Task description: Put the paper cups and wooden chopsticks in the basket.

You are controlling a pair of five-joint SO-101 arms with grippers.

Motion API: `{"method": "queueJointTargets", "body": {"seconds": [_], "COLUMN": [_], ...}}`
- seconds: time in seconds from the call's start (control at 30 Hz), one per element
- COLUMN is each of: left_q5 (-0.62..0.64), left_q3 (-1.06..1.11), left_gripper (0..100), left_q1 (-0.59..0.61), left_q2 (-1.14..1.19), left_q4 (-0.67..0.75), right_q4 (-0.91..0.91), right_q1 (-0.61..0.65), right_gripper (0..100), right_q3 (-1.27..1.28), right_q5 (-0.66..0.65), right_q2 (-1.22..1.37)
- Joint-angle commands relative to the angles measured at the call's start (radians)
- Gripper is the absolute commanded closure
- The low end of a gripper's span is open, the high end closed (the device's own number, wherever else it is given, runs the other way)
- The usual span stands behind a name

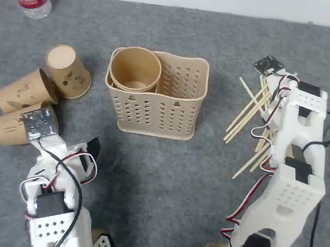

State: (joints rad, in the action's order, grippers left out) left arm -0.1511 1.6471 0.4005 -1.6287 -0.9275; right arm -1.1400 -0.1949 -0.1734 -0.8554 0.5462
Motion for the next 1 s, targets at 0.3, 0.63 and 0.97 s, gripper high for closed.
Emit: {"method": "queueJointTargets", "body": {"seconds": [0.3, 0.63, 0.97], "left_q5": [0.009, 0.009, 0.009], "left_q3": [-0.004, -0.004, -0.002], "left_gripper": [72, 72, 72], "left_q1": [-0.008, -0.008, -0.008], "left_q2": [-0.011, -0.011, -0.011], "left_q4": [0.003, -0.002, -0.003], "right_q4": [-0.214, -0.441, -0.366], "right_q1": [-0.002, 0.205, 0.464], "right_gripper": [99.1, 99.1, 99.1], "right_q3": [-0.021, -0.02, 0.167], "right_q5": [-0.011, 0.043, 0.453], "right_q2": [-0.384, -0.938, -1.365]}}
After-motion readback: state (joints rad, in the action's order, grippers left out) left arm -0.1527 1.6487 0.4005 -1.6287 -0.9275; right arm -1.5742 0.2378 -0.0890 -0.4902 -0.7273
